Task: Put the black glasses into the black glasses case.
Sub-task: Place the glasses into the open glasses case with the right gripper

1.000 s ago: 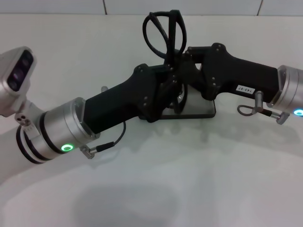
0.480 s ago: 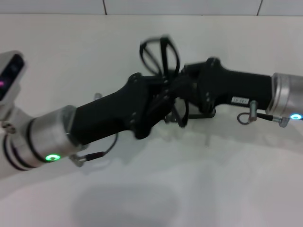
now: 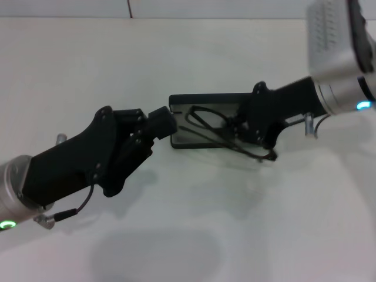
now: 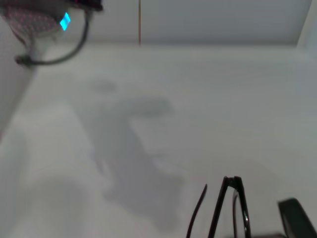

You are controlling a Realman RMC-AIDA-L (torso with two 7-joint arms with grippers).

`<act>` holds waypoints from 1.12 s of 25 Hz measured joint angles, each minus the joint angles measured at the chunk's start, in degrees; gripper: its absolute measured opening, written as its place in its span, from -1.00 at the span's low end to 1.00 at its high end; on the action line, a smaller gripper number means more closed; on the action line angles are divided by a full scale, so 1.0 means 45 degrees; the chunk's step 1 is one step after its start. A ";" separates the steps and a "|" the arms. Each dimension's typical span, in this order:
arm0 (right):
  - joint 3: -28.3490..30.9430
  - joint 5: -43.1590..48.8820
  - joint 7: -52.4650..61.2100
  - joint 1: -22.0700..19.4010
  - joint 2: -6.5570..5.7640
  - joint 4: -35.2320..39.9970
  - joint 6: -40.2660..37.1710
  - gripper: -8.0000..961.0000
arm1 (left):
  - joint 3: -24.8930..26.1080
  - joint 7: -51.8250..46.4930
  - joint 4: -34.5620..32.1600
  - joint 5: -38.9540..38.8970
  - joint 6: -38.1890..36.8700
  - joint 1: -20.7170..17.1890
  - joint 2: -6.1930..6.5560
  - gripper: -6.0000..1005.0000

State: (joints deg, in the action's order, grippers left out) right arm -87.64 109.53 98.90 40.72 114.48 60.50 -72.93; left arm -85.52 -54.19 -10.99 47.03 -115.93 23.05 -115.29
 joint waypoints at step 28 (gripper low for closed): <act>-0.4550 0.4796 0.2320 0.3924 0.0378 -0.1627 0.3524 -0.79 | 0.0041 0.0930 0.0176 0.0077 0.0209 -0.0446 -0.0402 -0.92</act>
State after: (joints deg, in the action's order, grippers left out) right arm -108.11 131.11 109.34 58.38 116.18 53.18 -57.07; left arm -85.34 -50.00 -10.20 47.38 -114.99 21.04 -117.10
